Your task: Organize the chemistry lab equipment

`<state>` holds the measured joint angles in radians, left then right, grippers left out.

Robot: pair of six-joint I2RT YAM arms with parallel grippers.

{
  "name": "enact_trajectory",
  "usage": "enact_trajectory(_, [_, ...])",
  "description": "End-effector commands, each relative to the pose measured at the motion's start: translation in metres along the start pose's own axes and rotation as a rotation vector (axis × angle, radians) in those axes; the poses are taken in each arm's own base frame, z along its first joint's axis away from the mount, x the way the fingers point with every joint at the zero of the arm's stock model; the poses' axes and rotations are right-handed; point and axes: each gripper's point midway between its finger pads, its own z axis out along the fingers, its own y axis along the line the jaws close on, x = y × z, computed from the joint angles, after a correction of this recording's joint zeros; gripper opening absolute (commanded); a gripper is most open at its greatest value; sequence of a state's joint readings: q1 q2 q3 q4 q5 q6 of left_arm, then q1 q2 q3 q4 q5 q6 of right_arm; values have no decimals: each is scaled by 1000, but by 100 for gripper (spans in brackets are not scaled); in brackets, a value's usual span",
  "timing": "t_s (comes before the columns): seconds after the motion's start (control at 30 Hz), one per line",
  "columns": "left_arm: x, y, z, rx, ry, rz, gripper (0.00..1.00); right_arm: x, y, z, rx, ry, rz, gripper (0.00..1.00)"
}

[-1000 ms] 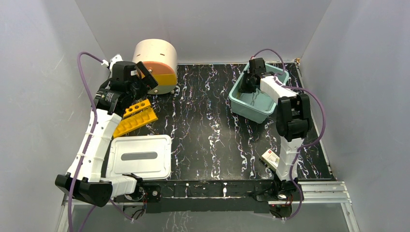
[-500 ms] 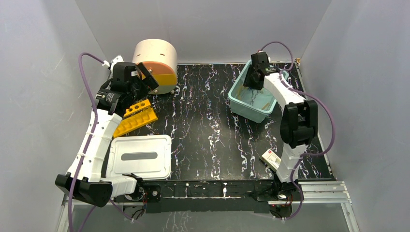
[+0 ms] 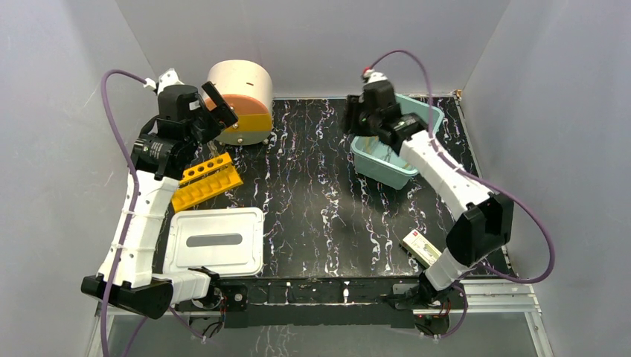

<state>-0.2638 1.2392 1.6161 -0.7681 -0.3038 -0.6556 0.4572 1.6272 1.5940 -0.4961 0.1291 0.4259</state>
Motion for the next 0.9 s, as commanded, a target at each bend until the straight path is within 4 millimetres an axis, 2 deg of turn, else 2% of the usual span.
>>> enact_trajectory(0.0, [-32,-3,-23,16,-94,5,98,50,79,-17,-201,34,-125,58])
enact_trajectory(0.17, [-48,-5,-35,26,-142,14,98,144,164,-19,-356,166,-357,62])
enact_trajectory(0.23, [-67,0,-44,-15,-216,84,98,176,191,-17,-392,206,-452,63])
enact_trajectory(0.33, [-96,7,-68,-90,-334,138,98,207,219,-13,-422,239,-524,63])
enact_trajectory(0.43, [-108,7,-84,-91,-389,149,98,230,242,-3,-476,240,-576,63])
enact_trajectory(0.53, [-111,7,-89,-83,-403,147,98,254,256,13,-500,252,-618,64])
enact_trajectory(0.6, [-112,8,-91,-84,-408,149,98,271,256,30,-484,280,-634,64])
enact_trajectory(0.73, [-109,7,-92,-72,-402,148,98,276,259,56,-420,272,-631,62])
enact_trajectory(0.77, [-105,7,-88,-70,-390,153,98,286,258,63,-407,295,-641,61])
enact_trajectory(0.8, [-102,6,-85,-72,-379,155,98,284,263,68,-390,288,-647,59])
enact_trajectory(0.83, [-100,7,-82,-76,-371,158,98,295,256,79,-328,325,-666,56])
enact_trajectory(0.87, [-99,6,-80,-77,-368,160,98,298,256,81,-322,335,-672,55])
